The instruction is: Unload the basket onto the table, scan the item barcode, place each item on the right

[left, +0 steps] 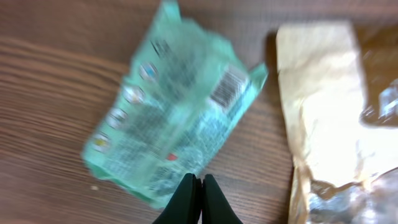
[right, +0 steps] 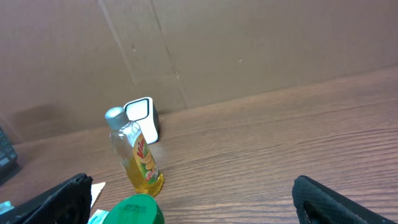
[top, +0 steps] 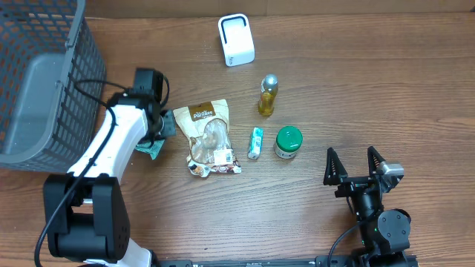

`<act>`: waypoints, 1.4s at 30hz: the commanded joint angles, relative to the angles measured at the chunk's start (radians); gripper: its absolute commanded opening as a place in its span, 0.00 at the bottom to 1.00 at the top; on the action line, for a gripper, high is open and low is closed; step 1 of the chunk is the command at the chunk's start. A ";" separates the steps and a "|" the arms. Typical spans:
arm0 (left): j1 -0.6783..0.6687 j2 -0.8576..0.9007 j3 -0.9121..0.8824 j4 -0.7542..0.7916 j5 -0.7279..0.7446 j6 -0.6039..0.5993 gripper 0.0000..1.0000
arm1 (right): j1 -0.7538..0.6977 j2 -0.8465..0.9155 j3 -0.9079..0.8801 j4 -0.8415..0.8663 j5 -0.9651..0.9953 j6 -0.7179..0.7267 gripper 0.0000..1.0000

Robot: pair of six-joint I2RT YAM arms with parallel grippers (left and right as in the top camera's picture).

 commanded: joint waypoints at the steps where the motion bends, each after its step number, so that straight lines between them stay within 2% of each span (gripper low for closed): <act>1: 0.008 0.006 0.055 -0.006 -0.099 0.011 0.04 | -0.003 -0.010 -0.011 0.003 -0.006 -0.004 1.00; 7: 0.008 0.007 0.031 0.013 -0.295 -0.016 0.04 | -0.003 -0.010 -0.011 0.003 -0.006 -0.004 1.00; 12: 0.008 0.007 -0.062 0.089 -0.305 -0.016 0.04 | -0.003 -0.010 -0.011 0.003 -0.006 -0.004 1.00; 16: 0.008 0.008 -0.187 0.225 -0.312 -0.015 0.04 | -0.003 -0.010 -0.011 0.003 -0.006 -0.004 1.00; 20: 0.008 0.008 -0.249 0.276 -0.294 -0.016 0.05 | -0.003 -0.010 -0.011 0.003 -0.006 -0.004 1.00; 27: 0.007 0.008 -0.249 0.265 -0.069 -0.007 0.05 | -0.003 -0.010 -0.011 0.003 -0.006 -0.004 1.00; 35: 0.006 0.003 -0.230 0.265 -0.064 0.007 0.04 | -0.003 -0.010 -0.011 0.003 -0.006 -0.004 1.00; 42: 0.008 -0.005 -0.106 0.181 -0.095 0.016 0.04 | -0.003 -0.010 -0.011 0.003 -0.006 -0.004 1.00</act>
